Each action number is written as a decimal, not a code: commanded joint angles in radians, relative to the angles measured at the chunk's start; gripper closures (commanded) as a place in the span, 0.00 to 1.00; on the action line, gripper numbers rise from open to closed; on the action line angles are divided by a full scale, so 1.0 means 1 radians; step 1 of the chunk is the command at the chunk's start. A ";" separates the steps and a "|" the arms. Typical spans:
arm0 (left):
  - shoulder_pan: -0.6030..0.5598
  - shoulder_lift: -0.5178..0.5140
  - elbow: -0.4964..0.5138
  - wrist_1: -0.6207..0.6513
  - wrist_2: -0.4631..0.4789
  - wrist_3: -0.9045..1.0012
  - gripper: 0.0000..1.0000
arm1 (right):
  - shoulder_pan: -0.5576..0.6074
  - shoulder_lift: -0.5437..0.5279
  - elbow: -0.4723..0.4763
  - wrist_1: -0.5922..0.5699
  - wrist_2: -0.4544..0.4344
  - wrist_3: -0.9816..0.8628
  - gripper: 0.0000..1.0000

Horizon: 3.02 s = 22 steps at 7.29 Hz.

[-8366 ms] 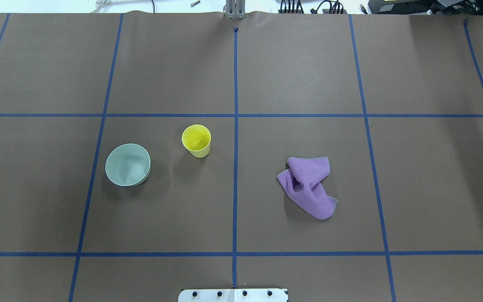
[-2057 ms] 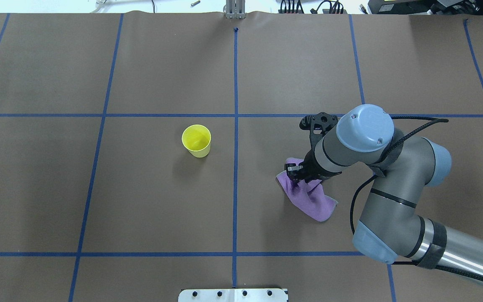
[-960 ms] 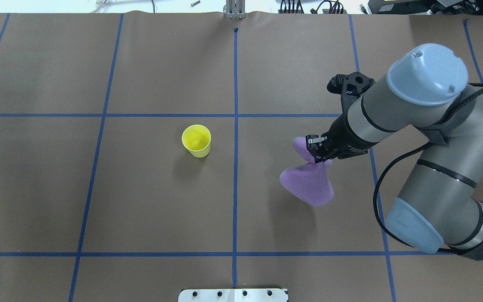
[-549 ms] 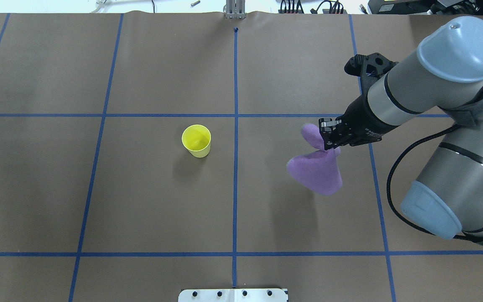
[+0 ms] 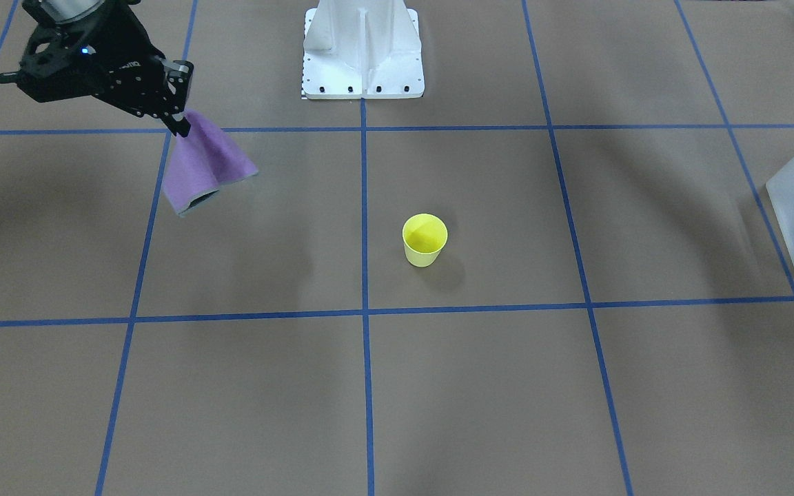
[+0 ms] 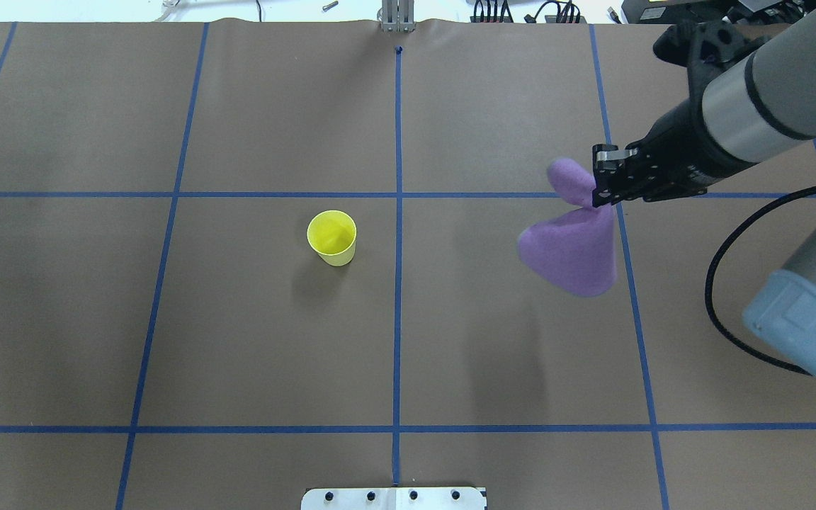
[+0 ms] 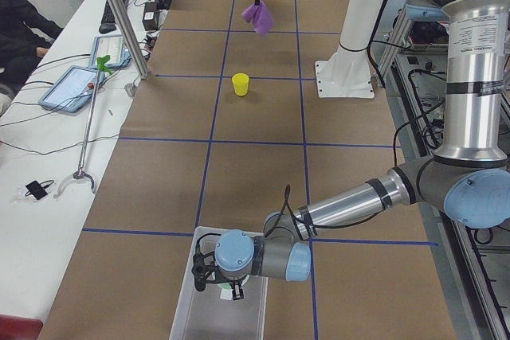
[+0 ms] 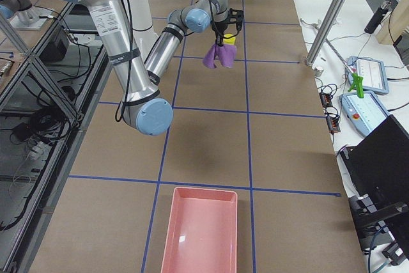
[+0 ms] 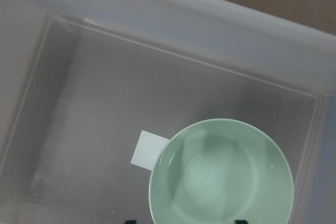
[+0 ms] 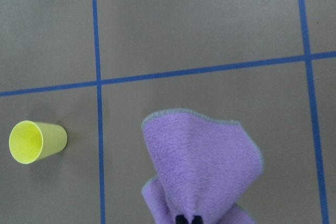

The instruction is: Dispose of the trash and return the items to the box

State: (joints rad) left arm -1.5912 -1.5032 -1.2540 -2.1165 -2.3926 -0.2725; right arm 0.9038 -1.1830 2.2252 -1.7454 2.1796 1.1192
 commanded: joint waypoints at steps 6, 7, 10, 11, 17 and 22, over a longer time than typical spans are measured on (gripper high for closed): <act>-0.010 -0.152 -0.485 0.504 -0.014 -0.106 0.01 | 0.409 -0.272 0.024 -0.232 0.002 -0.794 1.00; 0.050 -0.158 -0.533 0.478 -0.031 -0.219 0.01 | 0.468 -0.299 -0.008 -0.232 0.000 -0.911 1.00; 0.368 -0.250 -0.565 0.200 -0.014 -0.807 0.01 | 0.660 -0.331 -0.172 -0.226 -0.006 -1.184 1.00; 0.440 -0.320 -0.564 0.191 -0.005 -0.941 0.01 | 0.729 -0.326 -0.258 -0.220 -0.007 -1.317 1.00; 0.747 -0.442 -0.553 0.159 0.250 -1.194 0.01 | 0.794 -0.354 -0.657 0.024 -0.195 -1.382 1.00; 0.921 -0.548 -0.492 0.161 0.375 -1.306 0.02 | 0.794 -0.368 -0.592 0.024 -0.117 -1.325 0.00</act>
State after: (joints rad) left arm -0.7103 -2.0370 -1.7576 -1.9563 -2.0381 -1.5656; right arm 1.6981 -1.5564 1.6055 -1.7176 2.0140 -0.2257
